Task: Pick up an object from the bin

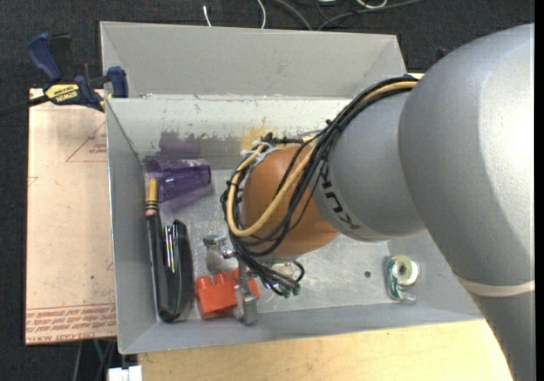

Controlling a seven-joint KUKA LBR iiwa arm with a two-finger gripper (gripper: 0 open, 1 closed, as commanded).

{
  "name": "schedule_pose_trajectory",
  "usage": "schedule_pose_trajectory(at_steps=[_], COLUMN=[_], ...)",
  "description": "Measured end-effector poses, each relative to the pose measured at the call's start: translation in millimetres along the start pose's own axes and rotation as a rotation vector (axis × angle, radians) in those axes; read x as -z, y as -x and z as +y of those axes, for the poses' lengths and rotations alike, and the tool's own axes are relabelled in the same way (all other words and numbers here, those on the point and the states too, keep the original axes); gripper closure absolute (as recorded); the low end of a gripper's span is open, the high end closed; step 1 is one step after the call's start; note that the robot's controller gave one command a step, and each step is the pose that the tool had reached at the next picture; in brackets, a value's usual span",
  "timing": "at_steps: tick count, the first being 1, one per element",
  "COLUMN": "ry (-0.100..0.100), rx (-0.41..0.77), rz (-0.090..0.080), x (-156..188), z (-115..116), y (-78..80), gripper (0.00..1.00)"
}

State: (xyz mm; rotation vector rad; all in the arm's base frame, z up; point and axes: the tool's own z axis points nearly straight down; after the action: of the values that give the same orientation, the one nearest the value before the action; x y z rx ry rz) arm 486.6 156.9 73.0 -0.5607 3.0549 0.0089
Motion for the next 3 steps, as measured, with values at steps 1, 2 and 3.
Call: schedule_pose_trajectory(at_steps=[1,2,3], ry=[0.005,0.005,0.006], rx=[0.204,0.203,0.203], rz=[0.016,0.016,0.02], x=[-1.7,-1.6,14.7], z=[14.2,14.1,14.9], y=[5.2,5.2,4.6], gripper=[1.0,1.0,1.0])
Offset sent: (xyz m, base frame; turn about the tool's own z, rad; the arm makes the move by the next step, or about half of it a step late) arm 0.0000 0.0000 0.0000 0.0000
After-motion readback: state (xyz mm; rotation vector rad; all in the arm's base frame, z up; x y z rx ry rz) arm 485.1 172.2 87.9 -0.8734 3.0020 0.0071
